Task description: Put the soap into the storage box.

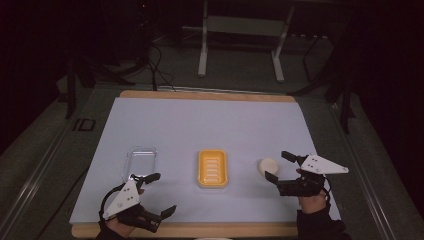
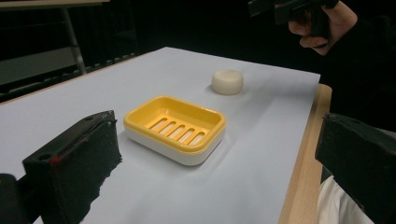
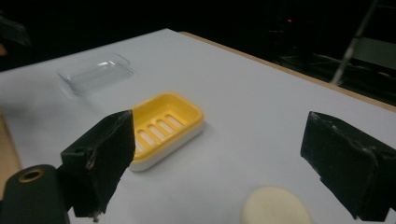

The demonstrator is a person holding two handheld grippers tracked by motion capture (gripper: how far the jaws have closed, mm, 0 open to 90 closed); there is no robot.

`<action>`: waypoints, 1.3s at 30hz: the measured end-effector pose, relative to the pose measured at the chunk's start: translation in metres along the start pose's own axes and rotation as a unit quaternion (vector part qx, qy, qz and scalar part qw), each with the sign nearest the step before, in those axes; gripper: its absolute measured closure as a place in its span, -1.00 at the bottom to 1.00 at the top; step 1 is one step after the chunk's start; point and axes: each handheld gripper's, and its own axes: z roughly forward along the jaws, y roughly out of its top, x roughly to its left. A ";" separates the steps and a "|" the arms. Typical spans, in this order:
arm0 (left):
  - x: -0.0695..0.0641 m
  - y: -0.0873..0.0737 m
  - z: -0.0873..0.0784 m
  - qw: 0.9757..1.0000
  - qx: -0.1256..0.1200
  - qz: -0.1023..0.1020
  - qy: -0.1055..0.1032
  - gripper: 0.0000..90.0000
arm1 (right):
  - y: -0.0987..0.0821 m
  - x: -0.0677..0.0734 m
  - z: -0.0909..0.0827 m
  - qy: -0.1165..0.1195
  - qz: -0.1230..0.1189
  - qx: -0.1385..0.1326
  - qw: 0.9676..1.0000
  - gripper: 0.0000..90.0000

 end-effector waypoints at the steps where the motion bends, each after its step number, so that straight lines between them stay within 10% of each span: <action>1: 0.000 0.000 0.000 1.000 0.000 0.000 0.001 -1.00 | 0.001 -0.001 0.000 0.010 0.002 -0.004 1.000 -0.78; 12: 0.000 0.000 -0.002 1.000 -0.002 0.003 0.006 -1.00 | 0.008 -0.007 0.003 0.044 -0.016 0.012 0.999 -0.78; 22: -0.002 0.000 -0.003 1.000 -0.001 0.005 0.008 -1.00 | 0.010 -0.013 0.009 0.113 -0.057 0.074 0.989 -0.78; 39: -0.001 -0.001 -0.002 1.000 0.004 0.006 0.004 -1.00 | 0.020 -0.016 0.023 0.192 -0.096 0.213 0.953 -0.78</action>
